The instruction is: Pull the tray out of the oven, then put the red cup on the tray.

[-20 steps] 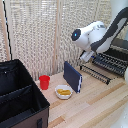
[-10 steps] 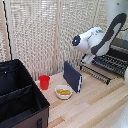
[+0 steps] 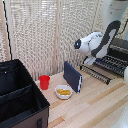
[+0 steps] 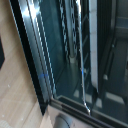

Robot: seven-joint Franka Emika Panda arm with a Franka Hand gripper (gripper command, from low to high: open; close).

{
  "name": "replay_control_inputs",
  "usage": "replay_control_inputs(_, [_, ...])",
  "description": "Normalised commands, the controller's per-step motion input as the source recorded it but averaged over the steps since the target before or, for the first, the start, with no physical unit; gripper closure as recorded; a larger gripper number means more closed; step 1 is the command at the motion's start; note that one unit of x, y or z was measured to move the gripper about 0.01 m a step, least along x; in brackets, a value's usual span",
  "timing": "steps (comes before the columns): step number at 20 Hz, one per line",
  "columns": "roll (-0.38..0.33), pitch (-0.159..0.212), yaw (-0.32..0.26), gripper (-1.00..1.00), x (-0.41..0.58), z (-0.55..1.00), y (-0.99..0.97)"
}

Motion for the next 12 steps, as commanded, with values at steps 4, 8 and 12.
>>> replay_control_inputs(4, [-0.03,0.068,0.068,-1.0,0.011,0.0,-0.62])
replay_control_inputs(8, [-0.009,0.091,0.069,-1.0,0.0,0.07,-0.6])
replay_control_inputs(12, [0.0,0.116,0.08,-1.0,0.0,0.1,-0.51])
